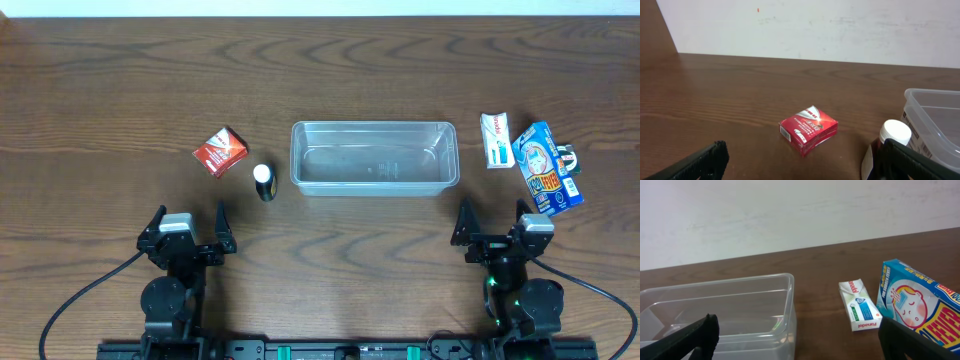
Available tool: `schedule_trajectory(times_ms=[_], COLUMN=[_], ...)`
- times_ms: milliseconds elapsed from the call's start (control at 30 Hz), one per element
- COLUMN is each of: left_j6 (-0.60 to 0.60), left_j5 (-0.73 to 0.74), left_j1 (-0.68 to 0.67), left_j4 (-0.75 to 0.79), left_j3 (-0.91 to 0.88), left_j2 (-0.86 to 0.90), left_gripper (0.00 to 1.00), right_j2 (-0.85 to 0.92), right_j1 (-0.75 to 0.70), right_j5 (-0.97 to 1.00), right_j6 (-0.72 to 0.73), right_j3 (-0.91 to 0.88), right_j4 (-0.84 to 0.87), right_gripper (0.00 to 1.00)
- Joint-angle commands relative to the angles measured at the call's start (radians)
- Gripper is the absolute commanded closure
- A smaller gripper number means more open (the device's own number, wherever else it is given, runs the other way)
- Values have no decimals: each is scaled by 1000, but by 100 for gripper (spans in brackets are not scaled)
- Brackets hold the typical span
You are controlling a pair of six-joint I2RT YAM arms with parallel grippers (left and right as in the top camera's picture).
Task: Pack container
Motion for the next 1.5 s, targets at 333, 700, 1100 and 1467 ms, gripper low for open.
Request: schedule_trajectory(times_ms=[333,700,1100,1467], left_j6=[18,18,18,18], left_j5=[14,14,14,14], left_j1=[7,7,7,7], left_j4=[-7,-7,-7,-7], left_j3=[-36,-36,-36,-36], left_j2=[-7,-7,-7,-7], left_gripper=[2,2,2,2], right_j2=[-4,-2,282,1198], right_j1=[6,7,-27,-220], right_j5=[-2,-71,-108,-114], right_j6=[-14,6,-78,-263], right_j3=[-2,-2,417,1415], right_j4=[-4,-7,-188,-990], right_gripper=[1,1,1,1])
